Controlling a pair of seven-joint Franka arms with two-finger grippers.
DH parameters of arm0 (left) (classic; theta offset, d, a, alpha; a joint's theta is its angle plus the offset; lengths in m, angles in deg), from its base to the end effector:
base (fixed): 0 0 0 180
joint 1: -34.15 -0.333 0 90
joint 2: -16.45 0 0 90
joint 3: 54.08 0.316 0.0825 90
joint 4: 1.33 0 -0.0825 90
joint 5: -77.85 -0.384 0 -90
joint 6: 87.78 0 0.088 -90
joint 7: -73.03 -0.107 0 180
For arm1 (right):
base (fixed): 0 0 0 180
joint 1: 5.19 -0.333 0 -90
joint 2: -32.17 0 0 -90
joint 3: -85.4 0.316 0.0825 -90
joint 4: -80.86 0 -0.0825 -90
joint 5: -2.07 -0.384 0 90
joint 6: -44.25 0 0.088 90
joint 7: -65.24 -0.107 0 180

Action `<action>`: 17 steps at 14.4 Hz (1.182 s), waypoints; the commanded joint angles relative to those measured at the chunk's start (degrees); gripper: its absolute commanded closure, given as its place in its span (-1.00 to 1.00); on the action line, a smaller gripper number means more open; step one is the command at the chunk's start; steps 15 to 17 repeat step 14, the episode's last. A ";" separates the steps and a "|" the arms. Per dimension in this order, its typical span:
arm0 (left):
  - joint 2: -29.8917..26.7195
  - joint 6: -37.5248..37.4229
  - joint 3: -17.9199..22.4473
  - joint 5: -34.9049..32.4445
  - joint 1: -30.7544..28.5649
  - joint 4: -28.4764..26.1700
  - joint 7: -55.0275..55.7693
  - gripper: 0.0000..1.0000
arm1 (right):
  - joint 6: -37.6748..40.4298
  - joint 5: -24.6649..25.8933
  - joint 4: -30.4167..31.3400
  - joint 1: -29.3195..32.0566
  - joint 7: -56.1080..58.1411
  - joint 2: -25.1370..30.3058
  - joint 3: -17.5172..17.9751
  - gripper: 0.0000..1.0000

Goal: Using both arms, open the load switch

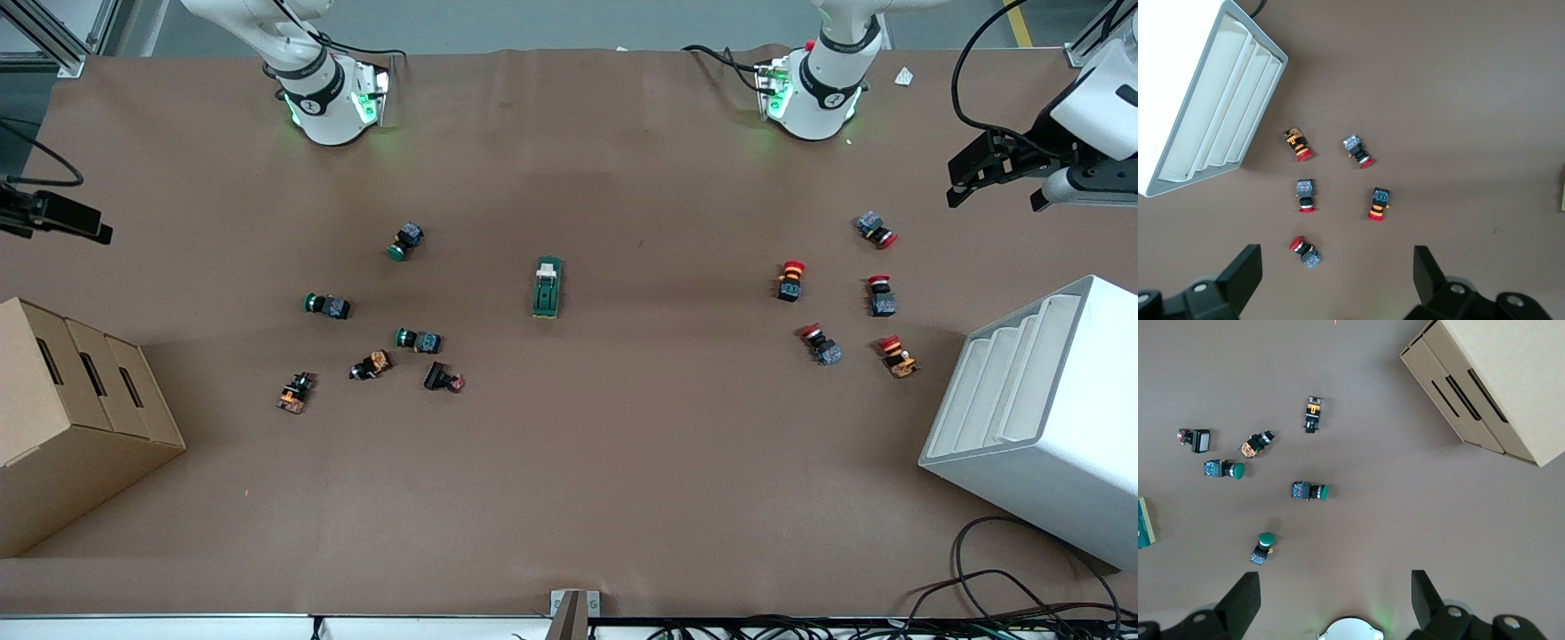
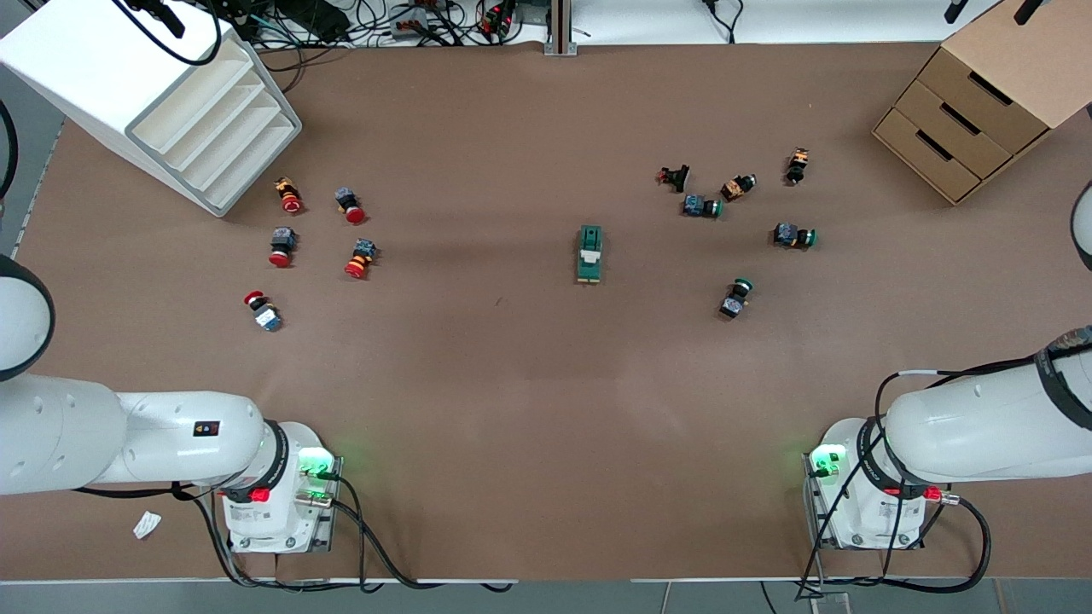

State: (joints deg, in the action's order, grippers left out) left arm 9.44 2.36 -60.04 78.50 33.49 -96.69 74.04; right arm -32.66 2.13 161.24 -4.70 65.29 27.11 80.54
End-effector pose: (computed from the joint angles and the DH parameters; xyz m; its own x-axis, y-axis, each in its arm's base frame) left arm 0.5136 -0.0524 0.6457 0.9968 -0.0744 0.0306 -0.0744 -0.9972 -0.0008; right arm 0.5551 -0.0497 0.6346 0.9847 -0.0924 -0.1480 -0.0921 -0.9957 0.0084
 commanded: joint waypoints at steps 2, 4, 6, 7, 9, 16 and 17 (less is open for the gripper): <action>0.42 -0.84 0.07 0.40 -0.30 1.32 -1.27 -1.00 | -2.99 -0.94 9.88 0.47 -1.19 8.83 0.38 -1.00; 0.42 -1.10 0.07 0.40 -0.39 1.40 -1.27 -1.00 | -3.16 -0.67 10.85 0.47 -1.10 10.24 0.38 -1.00; 0.42 -1.19 0.16 0.49 -0.39 1.58 -1.36 -1.00 | -3.07 -0.50 10.94 0.47 -0.92 10.77 0.38 -1.00; 0.59 -1.10 0.16 0.49 -0.39 1.58 -1.36 -1.00 | -3.16 -0.41 10.85 0.47 -0.84 10.86 0.38 -1.00; 1.12 -1.19 0.07 0.75 -0.39 1.75 -0.84 -1.00 | -3.42 -0.32 10.85 0.47 -0.66 10.86 0.29 -1.00; 1.21 -2.06 0.07 0.84 -0.39 2.11 -0.74 -1.00 | -3.34 -0.32 11.73 0.39 -0.66 11.83 0.38 -1.00; 1.21 -2.06 0.07 0.84 -0.39 2.11 -0.74 -1.00 | -3.34 -0.32 11.73 0.39 -0.66 11.83 0.38 -1.00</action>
